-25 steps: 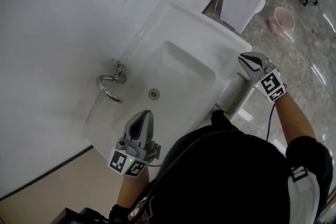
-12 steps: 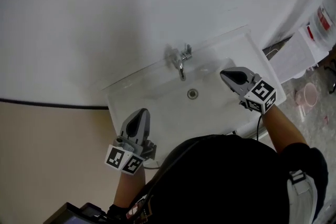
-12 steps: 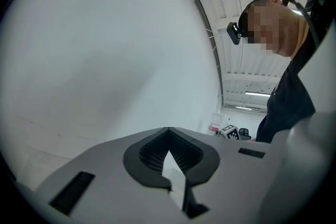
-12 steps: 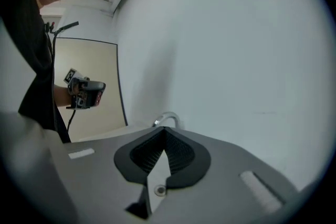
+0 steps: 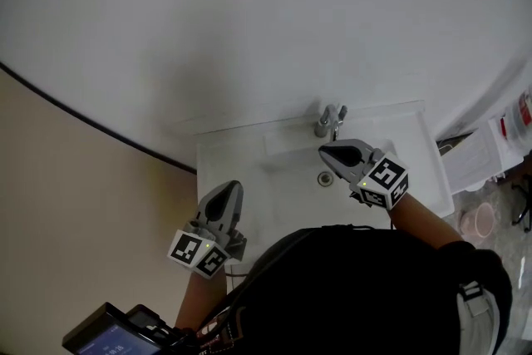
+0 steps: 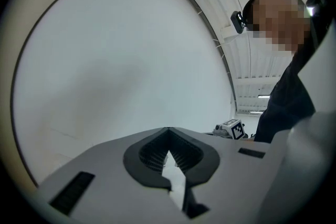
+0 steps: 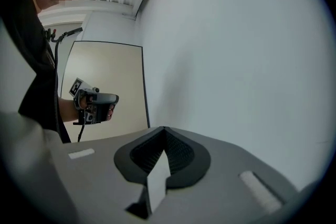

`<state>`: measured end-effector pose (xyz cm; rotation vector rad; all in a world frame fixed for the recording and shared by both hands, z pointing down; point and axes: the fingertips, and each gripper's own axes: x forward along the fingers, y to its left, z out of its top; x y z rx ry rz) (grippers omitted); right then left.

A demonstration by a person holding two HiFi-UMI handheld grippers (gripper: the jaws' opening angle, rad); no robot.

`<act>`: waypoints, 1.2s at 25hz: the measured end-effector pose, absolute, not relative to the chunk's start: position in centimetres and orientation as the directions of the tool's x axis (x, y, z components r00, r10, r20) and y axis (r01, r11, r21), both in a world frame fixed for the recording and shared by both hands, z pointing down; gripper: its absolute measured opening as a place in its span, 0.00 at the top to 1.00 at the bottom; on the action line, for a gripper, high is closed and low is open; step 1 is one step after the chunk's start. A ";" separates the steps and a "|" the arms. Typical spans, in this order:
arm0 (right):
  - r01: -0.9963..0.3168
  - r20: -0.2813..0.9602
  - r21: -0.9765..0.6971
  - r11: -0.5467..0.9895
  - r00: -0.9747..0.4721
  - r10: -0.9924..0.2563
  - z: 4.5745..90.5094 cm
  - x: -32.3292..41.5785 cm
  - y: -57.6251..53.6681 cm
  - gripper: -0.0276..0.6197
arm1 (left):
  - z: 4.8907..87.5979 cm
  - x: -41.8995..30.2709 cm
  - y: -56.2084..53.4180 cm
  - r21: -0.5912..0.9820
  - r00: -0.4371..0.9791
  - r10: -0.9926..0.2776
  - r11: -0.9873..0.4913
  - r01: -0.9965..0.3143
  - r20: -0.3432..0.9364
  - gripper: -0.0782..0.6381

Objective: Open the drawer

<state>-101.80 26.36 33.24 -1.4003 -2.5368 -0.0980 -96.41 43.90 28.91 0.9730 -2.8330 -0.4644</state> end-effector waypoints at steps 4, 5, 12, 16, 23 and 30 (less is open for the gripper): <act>0.839 0.229 -0.078 0.538 -0.510 0.829 32.3 -101.4 27.5 0.96 | 28.1 -96.3 45.1 0.322 -0.789 -0.615 0.748 -0.580 0.009 0.90; 0.834 0.228 -0.081 0.546 -0.518 0.824 32.2 -101.4 27.4 0.96 | 28.0 -96.5 45.1 0.323 -0.786 -0.619 0.745 -0.584 0.005 0.90; 0.782 0.231 -0.124 0.611 -0.576 0.784 33.3 -102.1 23.7 0.96 | 29.1 -98.1 41.9 0.333 -0.732 -0.681 0.693 -0.639 0.012 0.90; 0.760 0.231 -0.144 0.633 -0.597 0.769 34.0 -102.1 22.3 0.96 | 29.6 -98.5 40.5 0.341 -0.707 -0.706 0.671 -0.658 0.026 0.90; 0.751 0.231 -0.139 0.646 -0.609 0.758 34.5 -102.8 20.8 0.96 | 30.3 -99.0 39.3 0.347 -0.695 -0.718 0.664 -0.663 0.046 0.90; 0.748 0.230 -0.129 0.651 -0.616 0.753 34.5 -102.8 20.6 0.96 | 30.6 -98.9 39.3 0.340 -0.688 -0.725 0.657 -0.673 0.041 0.90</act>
